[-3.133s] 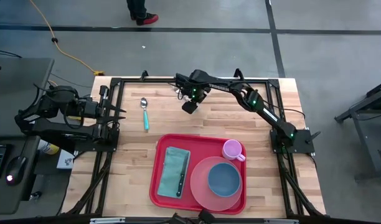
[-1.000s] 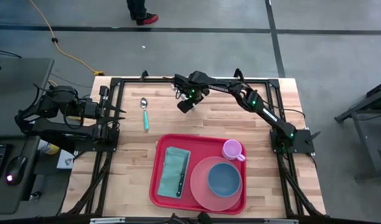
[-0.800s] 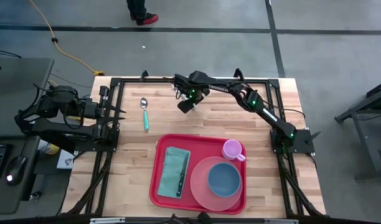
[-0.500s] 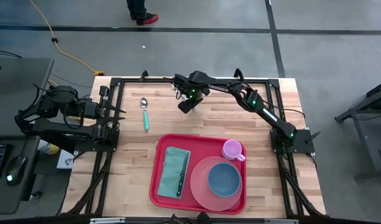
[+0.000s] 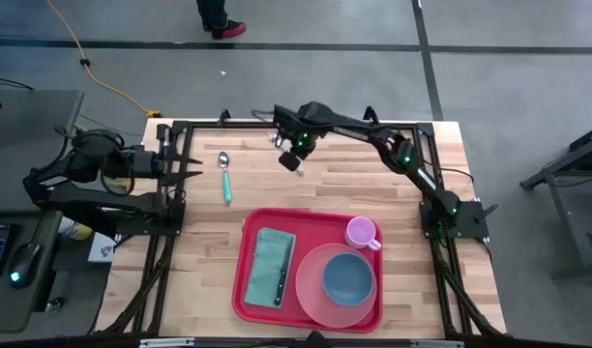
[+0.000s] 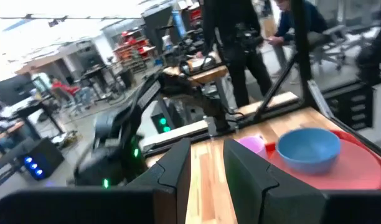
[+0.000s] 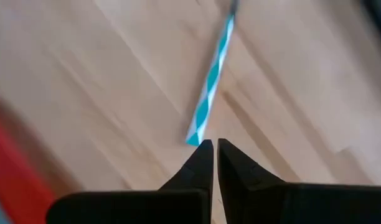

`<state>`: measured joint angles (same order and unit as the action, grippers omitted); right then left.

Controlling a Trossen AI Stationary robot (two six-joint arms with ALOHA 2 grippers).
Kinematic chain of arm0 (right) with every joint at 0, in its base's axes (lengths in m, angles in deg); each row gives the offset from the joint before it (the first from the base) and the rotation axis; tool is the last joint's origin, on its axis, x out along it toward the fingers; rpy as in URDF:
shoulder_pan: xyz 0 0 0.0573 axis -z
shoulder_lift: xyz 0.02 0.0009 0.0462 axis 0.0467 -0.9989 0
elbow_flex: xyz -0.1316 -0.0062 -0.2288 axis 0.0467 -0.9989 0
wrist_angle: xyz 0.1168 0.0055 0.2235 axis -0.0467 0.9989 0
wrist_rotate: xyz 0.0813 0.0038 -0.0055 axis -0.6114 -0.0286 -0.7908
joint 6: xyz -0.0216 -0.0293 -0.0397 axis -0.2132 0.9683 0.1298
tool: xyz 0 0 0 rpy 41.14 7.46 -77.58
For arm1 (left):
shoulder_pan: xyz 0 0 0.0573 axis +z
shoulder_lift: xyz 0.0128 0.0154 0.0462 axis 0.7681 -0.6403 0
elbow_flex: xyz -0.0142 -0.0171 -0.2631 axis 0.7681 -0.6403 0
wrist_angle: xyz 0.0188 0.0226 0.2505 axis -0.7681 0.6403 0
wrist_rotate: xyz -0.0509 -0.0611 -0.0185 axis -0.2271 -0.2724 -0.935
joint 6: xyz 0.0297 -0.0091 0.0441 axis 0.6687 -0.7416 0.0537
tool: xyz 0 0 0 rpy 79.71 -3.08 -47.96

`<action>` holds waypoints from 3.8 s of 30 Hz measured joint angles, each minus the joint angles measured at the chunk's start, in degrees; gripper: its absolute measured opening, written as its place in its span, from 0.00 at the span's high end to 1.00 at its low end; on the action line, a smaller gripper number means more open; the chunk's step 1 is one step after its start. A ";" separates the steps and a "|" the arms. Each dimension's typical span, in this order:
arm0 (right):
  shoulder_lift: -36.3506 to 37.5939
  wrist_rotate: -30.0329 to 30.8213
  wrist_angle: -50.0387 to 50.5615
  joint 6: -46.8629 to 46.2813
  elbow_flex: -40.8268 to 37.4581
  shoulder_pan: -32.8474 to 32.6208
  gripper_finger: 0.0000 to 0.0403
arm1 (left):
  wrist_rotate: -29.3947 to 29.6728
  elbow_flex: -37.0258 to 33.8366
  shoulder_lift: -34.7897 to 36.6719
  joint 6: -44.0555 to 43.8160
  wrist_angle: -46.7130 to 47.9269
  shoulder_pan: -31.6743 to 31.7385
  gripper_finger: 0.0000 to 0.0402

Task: Set up tray
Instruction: Put the blue fork on the blue table napkin to the left of the black table knife

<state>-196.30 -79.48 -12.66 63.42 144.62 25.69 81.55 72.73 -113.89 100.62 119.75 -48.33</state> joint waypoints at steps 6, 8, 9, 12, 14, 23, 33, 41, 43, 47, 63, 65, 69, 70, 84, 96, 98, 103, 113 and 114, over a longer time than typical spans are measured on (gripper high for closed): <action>12.06 3.36 -0.38 1.56 -0.09 -6.00 1.00 | 4.87 -1.40 -10.45 -5.19 -2.79 -0.01 0.68; 16.81 6.46 -0.32 2.28 -0.03 -9.64 1.00 | 6.76 -2.05 -15.75 -7.03 -4.42 0.01 0.68; 19.23 8.50 -0.25 2.78 -0.04 -11.65 1.00 | 8.99 -2.24 -18.78 -8.74 -4.94 0.00 0.68; 27.39 17.75 0.25 3.56 -0.07 -18.10 1.00 | 20.09 -2.27 -27.33 -26.96 -4.16 1.16 0.68; 33.24 25.38 1.84 4.00 -0.05 -22.08 1.00 | 22.68 -2.29 -31.76 -40.49 -1.29 4.02 0.68; 51.31 45.41 16.49 -6.15 -0.06 -36.19 1.00 | 10.79 -2.21 -50.19 -67.84 -15.36 13.41 0.68; 52.98 47.68 15.96 -4.22 -6.66 -42.84 1.00 | 1.43 2.25 -69.99 -87.77 -31.76 18.27 0.68; 53.11 47.75 16.03 -6.91 -13.50 -45.87 1.00 | -0.09 15.53 -76.18 -76.21 -19.55 20.03 0.68; 53.26 48.13 16.19 -7.92 -14.26 -46.95 1.00 | -0.18 18.75 -76.17 -73.29 -10.62 21.64 0.69; 53.77 50.21 16.24 -8.32 -14.23 -49.03 1.00 | -0.19 24.60 -76.23 -70.21 6.02 24.23 0.69; 54.18 53.45 16.29 -8.74 -14.23 -51.42 1.00 | -10.79 26.66 -83.84 -67.24 -0.95 25.50 0.59; 54.18 53.40 16.29 -8.73 -14.23 -52.01 1.00 | -11.63 26.62 -84.10 -67.21 -1.82 25.50 0.51; 54.18 53.43 16.29 -8.26 -14.23 -53.41 1.00 | -10.37 26.67 -84.27 -67.80 -0.21 25.50 0.33; 54.18 53.57 16.31 -8.22 -14.23 -53.67 1.00 | -9.86 26.67 -84.30 -68.13 0.21 25.52 0.28; 54.18 53.84 16.31 -8.52 -14.21 -56.31 1.00 | -4.39 26.64 -84.28 -80.97 4.02 25.50 0.09; 54.16 54.81 16.31 -8.74 -14.21 -58.80 1.00 | -3.73 26.69 -85.37 -87.19 0.29 24.57 0.24; 54.16 55.35 16.31 -8.74 -14.21 -59.22 1.00 | -4.03 26.53 -85.72 -87.38 0.94 24.24 0.25; 54.16 56.47 16.31 -9.24 -14.21 -60.27 1.00 | -4.18 26.54 -86.85 -87.64 1.11 23.04 0.23; 54.16 56.86 16.31 -11.24 -14.21 -62.14 1.00 | -3.69 26.56 -89.41 -91.55 0.52 21.73 0.21; 54.16 56.86 16.31 -11.32 -14.21 -62.37 1.00 | -2.69 26.58 -89.41 -92.21 0.09 21.69 0.21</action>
<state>-142.14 -22.62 3.66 52.10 130.42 -36.68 78.86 99.30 -203.30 8.41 119.84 -26.63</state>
